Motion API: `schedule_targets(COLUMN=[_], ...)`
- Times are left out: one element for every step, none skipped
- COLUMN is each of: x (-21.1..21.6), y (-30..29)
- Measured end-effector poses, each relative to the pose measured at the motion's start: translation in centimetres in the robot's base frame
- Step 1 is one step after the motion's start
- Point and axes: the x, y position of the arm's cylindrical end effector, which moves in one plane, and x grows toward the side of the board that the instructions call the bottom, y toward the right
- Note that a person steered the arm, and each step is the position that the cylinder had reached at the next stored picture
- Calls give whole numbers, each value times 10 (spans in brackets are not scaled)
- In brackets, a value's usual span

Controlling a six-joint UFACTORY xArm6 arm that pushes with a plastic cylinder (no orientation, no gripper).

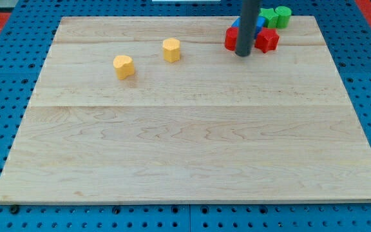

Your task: Keep arm on center right of the board

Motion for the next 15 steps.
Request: schedule_targets(x=[27, -13, -127, -141, -142, -142, -142, -121, -85, -138, -142, -138, -136, -115, -115], y=[74, 182, 215, 213, 202, 142, 142, 114, 142, 189, 168, 119, 92, 110, 133])
